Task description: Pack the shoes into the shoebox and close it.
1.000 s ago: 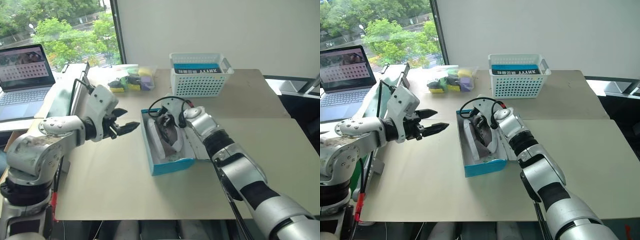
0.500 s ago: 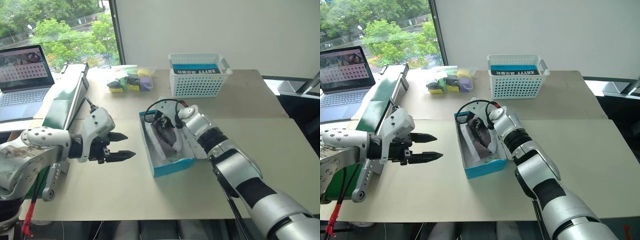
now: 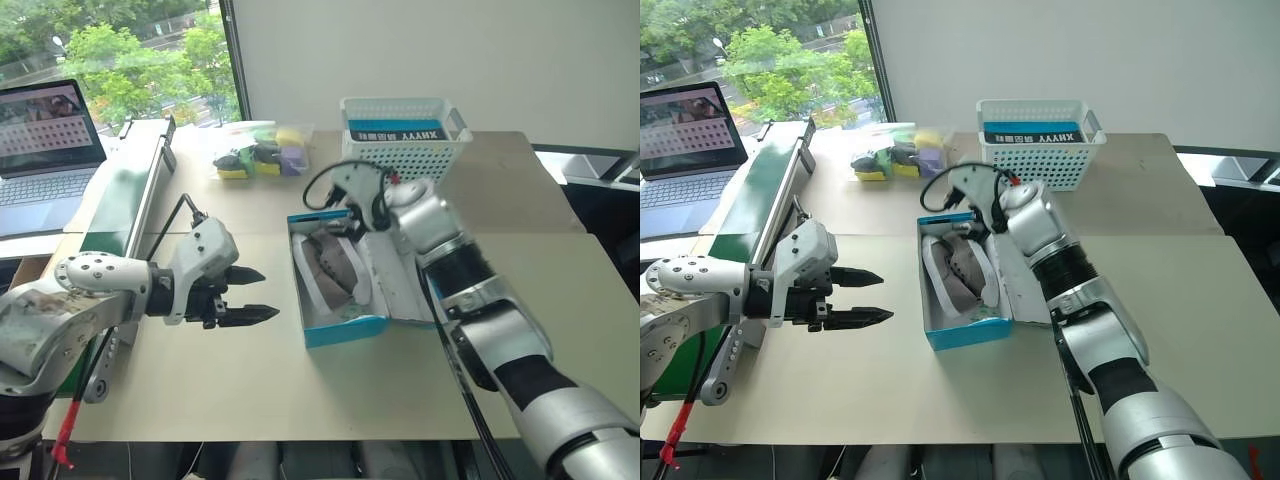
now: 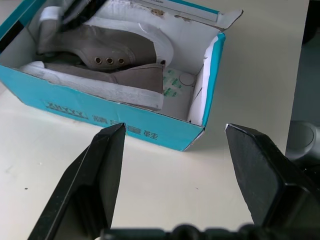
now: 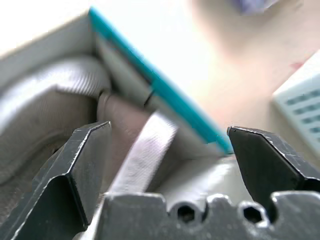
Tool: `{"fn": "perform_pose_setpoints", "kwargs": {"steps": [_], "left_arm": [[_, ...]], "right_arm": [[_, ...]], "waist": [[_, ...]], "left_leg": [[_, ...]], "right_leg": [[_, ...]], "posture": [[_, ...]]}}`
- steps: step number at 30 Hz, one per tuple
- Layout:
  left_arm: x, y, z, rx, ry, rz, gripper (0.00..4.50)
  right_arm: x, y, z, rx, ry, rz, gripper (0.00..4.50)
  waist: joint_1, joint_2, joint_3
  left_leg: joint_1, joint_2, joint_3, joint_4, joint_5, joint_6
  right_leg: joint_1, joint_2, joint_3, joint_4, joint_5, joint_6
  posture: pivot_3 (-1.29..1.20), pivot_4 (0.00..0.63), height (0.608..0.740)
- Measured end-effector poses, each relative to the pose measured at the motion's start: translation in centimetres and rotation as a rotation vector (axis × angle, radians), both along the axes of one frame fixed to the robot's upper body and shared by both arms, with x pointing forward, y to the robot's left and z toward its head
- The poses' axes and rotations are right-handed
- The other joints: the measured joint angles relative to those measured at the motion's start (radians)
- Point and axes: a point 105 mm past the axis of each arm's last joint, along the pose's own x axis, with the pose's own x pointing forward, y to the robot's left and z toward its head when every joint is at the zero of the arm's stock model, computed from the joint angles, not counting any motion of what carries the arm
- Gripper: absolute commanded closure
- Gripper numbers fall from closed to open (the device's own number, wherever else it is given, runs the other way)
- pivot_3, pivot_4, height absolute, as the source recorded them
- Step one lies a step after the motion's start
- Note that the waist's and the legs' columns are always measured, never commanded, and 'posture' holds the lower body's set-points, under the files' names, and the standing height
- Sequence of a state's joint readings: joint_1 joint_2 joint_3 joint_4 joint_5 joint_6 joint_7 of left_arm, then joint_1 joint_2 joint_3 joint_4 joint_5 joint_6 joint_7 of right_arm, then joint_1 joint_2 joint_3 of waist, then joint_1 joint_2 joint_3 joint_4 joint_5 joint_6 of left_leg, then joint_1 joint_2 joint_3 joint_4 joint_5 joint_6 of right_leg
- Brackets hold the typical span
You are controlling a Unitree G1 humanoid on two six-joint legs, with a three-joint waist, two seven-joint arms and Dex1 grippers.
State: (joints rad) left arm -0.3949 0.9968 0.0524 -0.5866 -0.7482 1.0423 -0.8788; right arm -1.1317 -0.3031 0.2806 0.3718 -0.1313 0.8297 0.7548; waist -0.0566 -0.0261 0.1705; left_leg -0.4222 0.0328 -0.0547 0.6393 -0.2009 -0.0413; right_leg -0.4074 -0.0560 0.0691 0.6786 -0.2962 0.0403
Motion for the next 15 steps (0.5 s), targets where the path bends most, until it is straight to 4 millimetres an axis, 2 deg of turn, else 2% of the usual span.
{"fn": "perform_pose_setpoints", "kwargs": {"steps": [1, 2, 3, 5, 6, 8, 9, 10, 12, 13, 14, 15], "left_arm": [[0.1, -0.2, 0.0, -0.003, 0.0, -0.015, 1.12], [0.1, -0.2, 0.0, -0.001, -0.004, -0.02, 1.12], [0.2, -0.3, 0.1, 0.002, -0.012, -0.03, 1.12], [0.4, -0.4, 0.2, 0.002, -0.015, -0.043, 1.12], [0.5, -0.4, 0.2, 0.002, -0.019, -0.049, 1.12], [0.7, -0.3, 0.2, 0.01, -0.014, -0.07, 1.12], [0.8, -0.1, 0.1, 0.015, -0.011, -0.067, 1.12], [1.1, -0.2, 0.2, 0.021, -0.018, -0.082, 1.12], [1.6, -0.2, 0.3, 0.024, -0.023, -0.091, 1.12], [2.2, -0.3, 0.2, 0.027, -0.029, -0.103, 1.12], [2.4, -0.3, 0.1, 0.03, -0.028, -0.105, 1.12], [2.6, -0.5, 0.0, 0.033, -0.031, -0.116, 1.12]], "right_arm": [[-0.7, -0.4, 1.6, 0.03, -0.019, 0.003, 0.05], [-1.0, -0.6, 2.2, 0.037, -0.024, 0.007, 0.57], [-1.5, -1.0, 2.7, 0.039, -0.027, 0.008, 0.65], [-2.3, -2.2, 3.1, 0.035, -0.023, 0.003, 1.42], [-2.8, -3.3, 3.1, 0.026, -0.022, -0.011, 1.71], [-4.3, -7.1, 2.5, 0.009, 0.02, -0.078, 2.39], [-4.7, -8.1, 2.1, 0.009, 0.042, -0.106, 2.72], [-6.3, -10.2, 1.5, 0.042, 0.106, -0.151, 3.16], [-8.4, -11.9, 1.1, 0.095, 0.189, -0.184, 3.78], [-10.5, -12.9, 1.6, 0.149, 0.232, -0.197, 4.05], [-11.1, -13.1, 2.0, 0.163, 0.232, -0.195, 4.45], [-11.8, -13.2, 2.5, 0.187, 0.219, -0.188, 4.48]], "waist": [[-0.001, 0.0, 0.0], [-0.001, 0.0, 0.0], [-0.001, 0.0, 0.0], [0.003, 0.0, 0.0], [0.008, 0.0, 0.0], [0.024, 0.0, 0.001], [0.027, 0.0, 0.001], [0.033, 0.001, 0.001], [0.039, 0.002, 0.002], [0.042, 0.005, 0.004], [0.041, 0.005, 0.004], [0.036, 0.005, 0.004]], "left_leg": [[0.0, 0.0, 0.0, 0.0, 0.0, 0.0], [0.0, 0.0, 0.0, 0.0, 0.0, 0.0], [0.0, 0.0, 0.0, 0.0, -0.001, 0.001], [-0.001, 0.0, 0.001, 0.0, -0.001, 0.001], [-0.001, 0.0, 0.001, 0.0, -0.001, 0.001], [-0.002, 0.0, 0.0, 0.0, -0.001, 0.001], [-0.002, 0.0, 0.0, 0.0, -0.001, 0.002], [-0.003, -0.001, 0.0, 0.0, -0.001, 0.002], [-0.003, -0.001, 0.001, 0.0, -0.001, 0.002], [-0.003, -0.001, 0.001, 0.0, -0.001, 0.002], [-0.002, -0.001, 0.001, 0.0, -0.001, 0.003], [-0.001, 0.0, 0.001, 0.0, -0.001, 0.003]], "right_leg": [[0.0, 0.0, 0.0, 0.0, 0.0, 0.0], [0.0, 0.0, 0.0, -0.001, 0.0, 0.0], [0.0, 0.0, 0.0, -0.002, 0.0, 0.0], [0.0, 0.0, 0.0, -0.004, 0.0, 0.0], [0.001, 0.0, 0.0, -0.005, 0.0, 0.0], [0.001, 0.0, -0.002, -0.007, 0.0, 0.0], [0.002, -0.001, -0.002, -0.008, 0.0, 0.0], [0.002, -0.001, -0.001, -0.009, 0.0, 0.0], [0.002, -0.001, -0.001, -0.008, 0.0, 0.0], [0.002, -0.001, -0.001, -0.009, 0.0, 0.0], [0.002, -0.001, -0.001, -0.008, 0.0, 0.0], [0.002, 0.0, 0.0, -0.008, 0.0, 0.0]], "posture": [[0.0, 0.15, 0.74], [0.0, 0.15, 0.74], [0.0, 0.15, 0.74], [0.0, 0.15, 0.74], [0.0, 0.15, 0.74], [0.0, 0.15, 0.74], [0.0, 0.15, 0.74], [0.0, 0.15, 0.74], [0.0, 0.15, 0.74], [0.0, 0.15, 0.74], [0.0, 0.15, 0.74], [0.0, 0.15, 0.74]]}}
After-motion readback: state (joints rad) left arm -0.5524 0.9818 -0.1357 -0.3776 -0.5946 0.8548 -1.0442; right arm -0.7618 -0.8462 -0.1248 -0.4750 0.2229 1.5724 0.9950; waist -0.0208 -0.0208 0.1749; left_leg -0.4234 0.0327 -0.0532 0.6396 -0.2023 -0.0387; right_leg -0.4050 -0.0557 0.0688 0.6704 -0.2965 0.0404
